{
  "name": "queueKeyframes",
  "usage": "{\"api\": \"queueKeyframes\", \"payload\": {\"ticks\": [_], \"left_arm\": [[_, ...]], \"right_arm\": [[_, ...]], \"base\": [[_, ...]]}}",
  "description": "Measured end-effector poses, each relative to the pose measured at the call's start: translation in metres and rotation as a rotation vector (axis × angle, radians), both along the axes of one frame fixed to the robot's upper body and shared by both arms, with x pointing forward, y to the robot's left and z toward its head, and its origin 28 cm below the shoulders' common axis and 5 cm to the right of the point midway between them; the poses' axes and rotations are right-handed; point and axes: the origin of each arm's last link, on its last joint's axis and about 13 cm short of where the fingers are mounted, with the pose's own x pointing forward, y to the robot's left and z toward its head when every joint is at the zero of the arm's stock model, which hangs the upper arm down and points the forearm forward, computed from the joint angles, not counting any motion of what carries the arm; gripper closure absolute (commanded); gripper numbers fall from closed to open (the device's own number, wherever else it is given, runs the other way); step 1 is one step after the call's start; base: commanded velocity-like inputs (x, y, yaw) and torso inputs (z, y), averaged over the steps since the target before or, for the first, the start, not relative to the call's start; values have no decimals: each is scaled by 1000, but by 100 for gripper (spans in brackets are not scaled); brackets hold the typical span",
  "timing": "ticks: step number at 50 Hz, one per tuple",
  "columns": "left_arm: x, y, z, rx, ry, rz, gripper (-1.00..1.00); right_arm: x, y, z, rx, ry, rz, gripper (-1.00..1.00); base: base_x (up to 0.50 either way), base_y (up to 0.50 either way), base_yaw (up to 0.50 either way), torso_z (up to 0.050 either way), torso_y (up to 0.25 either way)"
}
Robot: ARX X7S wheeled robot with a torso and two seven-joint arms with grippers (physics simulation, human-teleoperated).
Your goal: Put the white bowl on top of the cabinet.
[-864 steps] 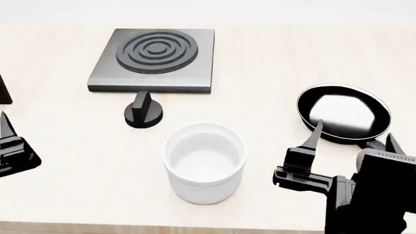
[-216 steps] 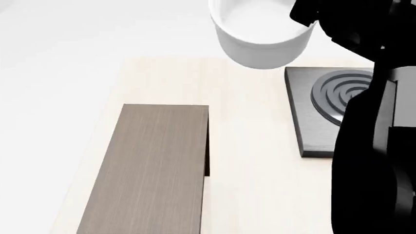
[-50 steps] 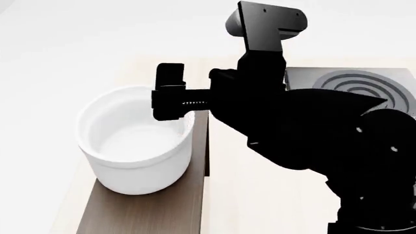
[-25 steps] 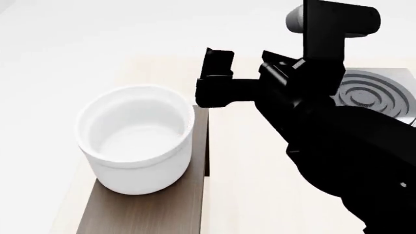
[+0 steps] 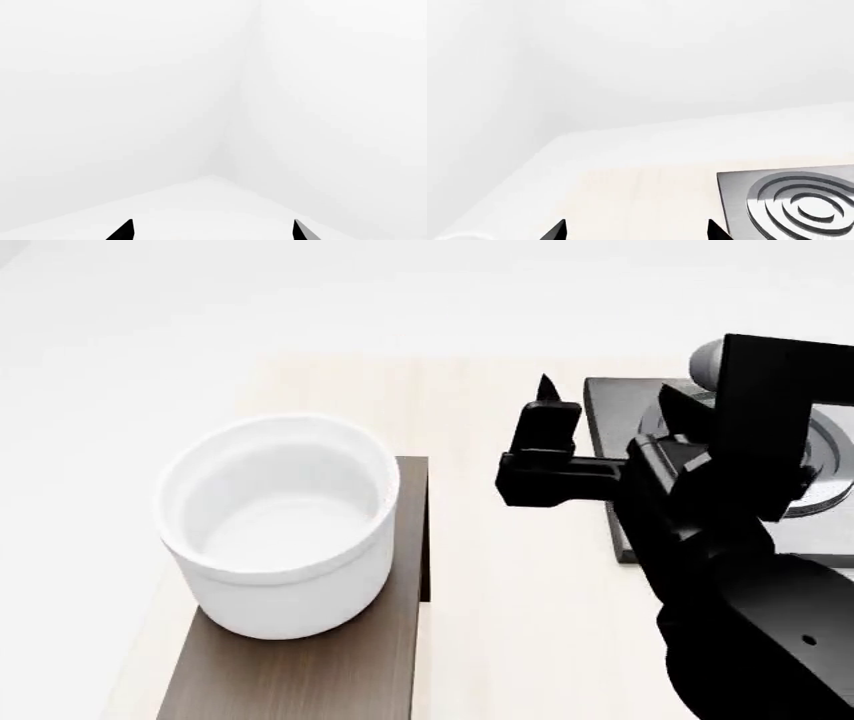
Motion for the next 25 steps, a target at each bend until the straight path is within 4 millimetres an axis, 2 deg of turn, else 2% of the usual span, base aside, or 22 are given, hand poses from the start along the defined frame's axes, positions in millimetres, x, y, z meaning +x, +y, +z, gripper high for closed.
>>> {"api": "queueKeyframes", "payload": {"ticks": [25], "left_arm": [[-1,-1,1,4,-10,-13,-100]], "right_arm": [[-18,-20,-26,-134,-55,-214,-100]], "base": [[0,0,0,0,0]]}}
